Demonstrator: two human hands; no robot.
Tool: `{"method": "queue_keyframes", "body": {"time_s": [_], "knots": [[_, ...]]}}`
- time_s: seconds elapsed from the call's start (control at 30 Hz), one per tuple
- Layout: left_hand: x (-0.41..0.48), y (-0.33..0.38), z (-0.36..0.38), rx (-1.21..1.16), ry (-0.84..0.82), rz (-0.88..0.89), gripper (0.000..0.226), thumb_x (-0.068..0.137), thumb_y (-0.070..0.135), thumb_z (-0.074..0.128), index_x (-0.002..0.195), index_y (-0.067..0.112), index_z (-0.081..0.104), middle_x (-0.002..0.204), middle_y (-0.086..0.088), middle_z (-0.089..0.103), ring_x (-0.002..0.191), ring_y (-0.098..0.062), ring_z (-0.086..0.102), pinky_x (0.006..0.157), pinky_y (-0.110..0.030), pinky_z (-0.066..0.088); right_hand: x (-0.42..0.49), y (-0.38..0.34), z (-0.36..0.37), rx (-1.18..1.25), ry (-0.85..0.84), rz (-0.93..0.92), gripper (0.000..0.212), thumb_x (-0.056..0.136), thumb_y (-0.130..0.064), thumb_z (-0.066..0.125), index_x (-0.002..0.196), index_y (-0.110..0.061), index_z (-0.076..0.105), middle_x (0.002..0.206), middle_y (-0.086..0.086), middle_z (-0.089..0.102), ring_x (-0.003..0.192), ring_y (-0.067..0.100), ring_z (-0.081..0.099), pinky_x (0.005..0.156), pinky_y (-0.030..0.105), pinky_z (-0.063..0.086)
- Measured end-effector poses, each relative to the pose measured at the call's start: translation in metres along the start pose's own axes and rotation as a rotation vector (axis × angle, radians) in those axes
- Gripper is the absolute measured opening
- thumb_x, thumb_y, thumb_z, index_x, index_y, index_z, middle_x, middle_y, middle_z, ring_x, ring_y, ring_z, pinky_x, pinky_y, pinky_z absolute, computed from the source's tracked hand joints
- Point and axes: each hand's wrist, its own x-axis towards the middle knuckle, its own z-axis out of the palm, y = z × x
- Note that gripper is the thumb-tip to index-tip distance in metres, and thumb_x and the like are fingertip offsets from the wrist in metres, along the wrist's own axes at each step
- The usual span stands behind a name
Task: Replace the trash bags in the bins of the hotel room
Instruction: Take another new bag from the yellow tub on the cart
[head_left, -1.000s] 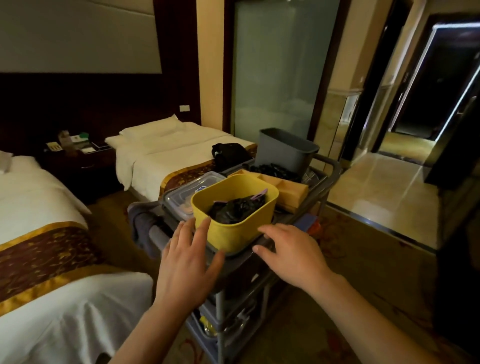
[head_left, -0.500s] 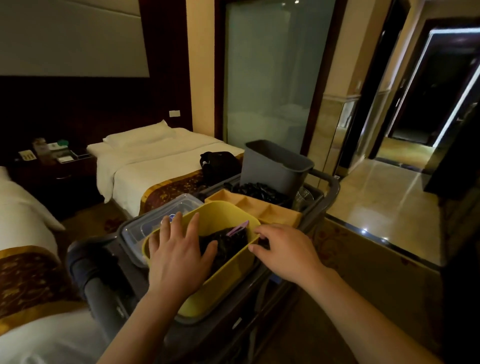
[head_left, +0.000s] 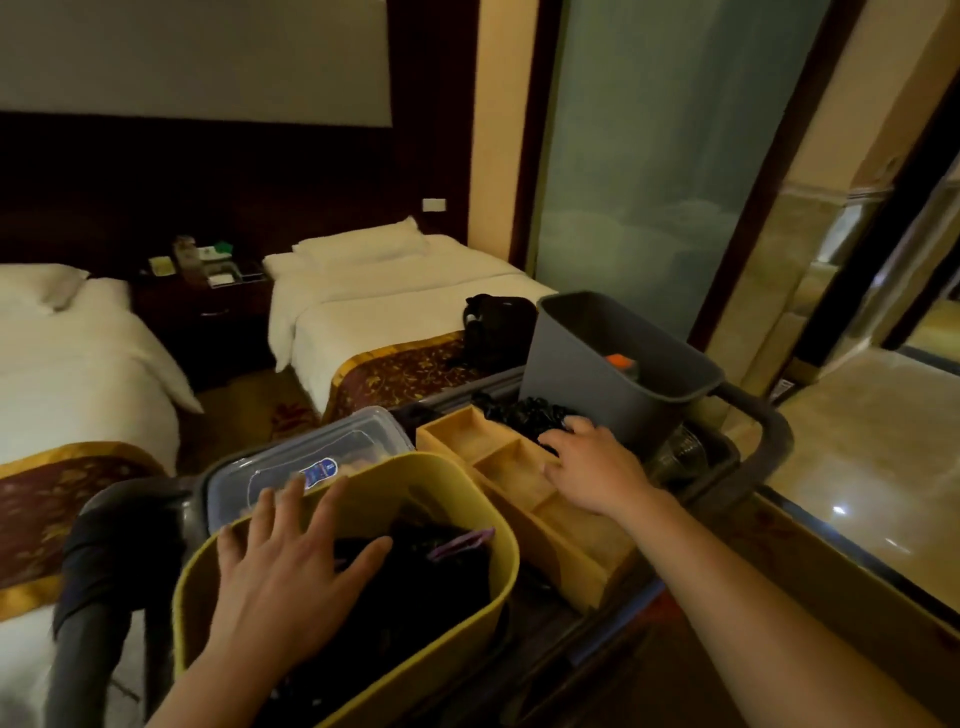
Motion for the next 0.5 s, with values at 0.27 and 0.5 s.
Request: {"method": "queue_keyframes", "body": {"time_s": [0.27, 0.5], "knots": [[0.016, 0.015, 0.015, 0.03, 0.07, -0.195, 0.1, 0.064, 0.092, -0.007, 0.152, 0.046, 0.003, 0.163, 0.006, 0.015, 0.152, -0.021, 0.003, 0.119, -0.06, 0.0, 0.089, 0.044, 0.017, -0.121, -0.133, -0.089, 0.034, 0.102, -0.031, 0.043, 0.13, -0.016, 0.055, 0.152, 0.016, 0.031, 0.134, 0.037, 0.035, 0.103, 0.047, 0.041], [0.024, 0.026, 0.02, 0.04, 0.081, -0.278, 0.104, 0.061, 0.094, -0.011, 0.15, 0.047, 0.017, 0.158, 0.004, 0.026, 0.15, -0.025, 0.01, 0.118, -0.061, 0.004, 0.103, 0.063, 0.023, -0.228, 0.031, -0.242, 0.016, 0.098, -0.012, 0.051, 0.101, -0.01, 0.067, 0.115, 0.011, 0.06, 0.102, 0.029, 0.06, 0.08, 0.037, 0.05]]}}
